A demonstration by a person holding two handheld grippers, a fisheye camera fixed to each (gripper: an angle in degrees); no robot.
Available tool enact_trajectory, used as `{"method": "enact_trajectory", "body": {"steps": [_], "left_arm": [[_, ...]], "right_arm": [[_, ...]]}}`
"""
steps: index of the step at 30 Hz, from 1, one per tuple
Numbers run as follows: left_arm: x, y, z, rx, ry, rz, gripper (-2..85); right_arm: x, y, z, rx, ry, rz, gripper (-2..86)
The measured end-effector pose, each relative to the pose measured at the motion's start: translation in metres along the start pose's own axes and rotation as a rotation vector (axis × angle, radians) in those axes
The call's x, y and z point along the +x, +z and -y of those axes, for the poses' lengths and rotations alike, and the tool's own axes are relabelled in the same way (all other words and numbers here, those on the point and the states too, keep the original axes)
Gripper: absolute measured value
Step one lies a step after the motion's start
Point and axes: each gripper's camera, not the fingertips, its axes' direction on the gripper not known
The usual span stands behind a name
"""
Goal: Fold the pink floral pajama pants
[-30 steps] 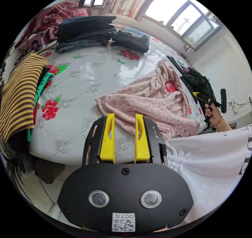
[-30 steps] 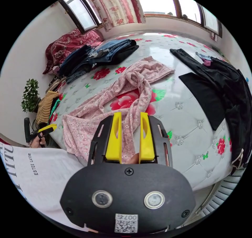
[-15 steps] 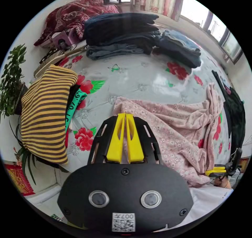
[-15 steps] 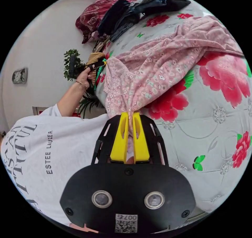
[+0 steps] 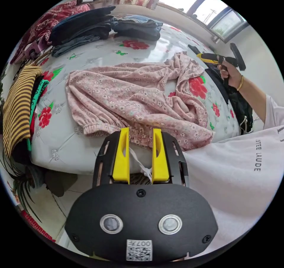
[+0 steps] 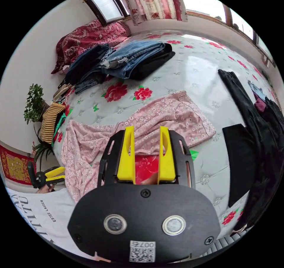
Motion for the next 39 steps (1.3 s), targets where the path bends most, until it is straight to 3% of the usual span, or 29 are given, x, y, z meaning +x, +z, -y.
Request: {"method": "enact_trajectory", "body": {"steps": [2, 6, 9, 13, 18, 23, 28, 31, 33, 36, 39], "left_arm": [[0.010, 0.031, 0.021, -0.116, 0.026, 0.058, 11.5], [0.018, 0.040, 0.045, -0.145, 0.072, 0.164, 10.3], [-0.013, 0.036, 0.050, -0.134, -0.022, 0.258, 7.2], [-0.095, 0.021, 0.024, -0.211, -0.246, 0.560, 3.0], [-0.149, -0.014, -0.036, -0.108, -0.471, 0.376, 4.9], [-0.161, -0.039, -0.103, 0.040, -0.629, 0.095, 12.3], [-0.161, -0.025, -0.100, -0.025, -0.532, 0.106, 12.3], [-0.153, -0.014, -0.071, -0.116, -0.391, 0.138, 5.8], [-0.141, -0.021, -0.051, -0.060, -0.290, 0.026, 2.5], [-0.123, -0.050, -0.019, 0.116, -0.225, -0.230, 2.0], [-0.096, -0.070, 0.013, 0.211, -0.110, -0.351, 3.6]], "right_arm": [[0.006, 0.025, 0.020, -0.063, 0.020, -0.003, 8.9], [0.027, 0.065, 0.031, -0.193, 0.075, 0.029, 4.5], [0.052, 0.009, 0.011, 0.004, 0.095, 0.071, 1.7], [0.101, -0.077, -0.066, 0.213, 0.160, 0.012, 0.9], [0.188, -0.093, -0.215, 0.001, 0.431, -0.058, 2.8], [0.185, -0.112, -0.280, 0.058, 0.516, -0.068, 5.2], [0.113, -0.087, -0.225, 0.059, 0.191, 0.169, 6.2], [0.017, -0.065, -0.180, 0.007, -0.134, 0.344, 6.3], [-0.064, -0.058, -0.163, -0.030, -0.355, 0.470, 6.5], [-0.144, -0.068, -0.165, -0.020, -0.550, 0.503, 7.2], [-0.183, -0.079, -0.180, -0.001, -0.580, 0.482, 8.2]]}}
